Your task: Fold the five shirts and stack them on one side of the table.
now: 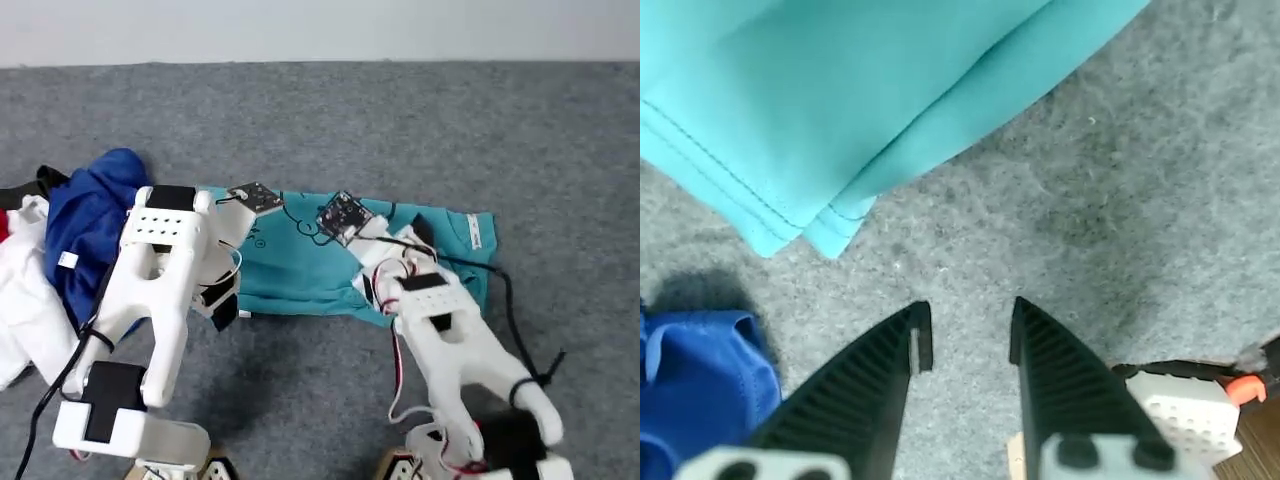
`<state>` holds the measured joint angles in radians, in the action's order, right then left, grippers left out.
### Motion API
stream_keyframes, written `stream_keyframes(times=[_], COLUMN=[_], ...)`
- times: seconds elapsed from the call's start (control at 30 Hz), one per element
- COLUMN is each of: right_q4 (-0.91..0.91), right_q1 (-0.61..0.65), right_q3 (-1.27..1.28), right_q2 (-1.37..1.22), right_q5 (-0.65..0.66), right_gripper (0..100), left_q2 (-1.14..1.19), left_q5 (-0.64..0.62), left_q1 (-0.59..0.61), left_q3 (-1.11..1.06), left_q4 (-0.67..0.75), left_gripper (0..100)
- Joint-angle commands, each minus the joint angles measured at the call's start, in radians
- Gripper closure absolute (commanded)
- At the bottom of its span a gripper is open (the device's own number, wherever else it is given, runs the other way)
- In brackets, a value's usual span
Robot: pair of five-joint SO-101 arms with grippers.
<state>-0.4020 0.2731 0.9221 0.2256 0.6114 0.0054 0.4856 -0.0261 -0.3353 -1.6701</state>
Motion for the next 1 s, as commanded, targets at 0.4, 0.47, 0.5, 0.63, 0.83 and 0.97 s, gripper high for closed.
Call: stream_keyframes(times=[0.4, 0.47, 0.5, 0.63, 0.83, 0.97], right_q4=[-0.433, -0.613, -0.693, -0.969, -0.848, -0.530], right_q1=[-0.007, -0.007, -0.004, 0.004, 0.005, 0.019], right_q3=[-0.453, -0.489, -0.500, -0.480, -0.316, -0.204], right_q2=[-0.067, 0.015, 0.053, 0.160, 0.193, 0.191], right_q5=[-0.089, -0.035, 0.009, 0.189, 0.164, -0.008], right_gripper=[58.9, 58.9, 58.9, 58.9, 58.9, 58.9], left_q2=[-0.032, -0.032, -0.032, -0.032, -0.032, -0.032], left_q5=[0.011, 0.011, 0.011, 0.011, 0.011, 0.011], left_q1=[-0.009, -0.009, -0.009, -0.009, -0.009, -0.009], left_q3=[-0.002, -0.002, -0.002, -0.002, -0.005, -0.005], left_q4=[0.005, 0.005, 0.005, 0.005, 0.003, 0.003], left_gripper=[87, 87, 87, 87, 87, 87])
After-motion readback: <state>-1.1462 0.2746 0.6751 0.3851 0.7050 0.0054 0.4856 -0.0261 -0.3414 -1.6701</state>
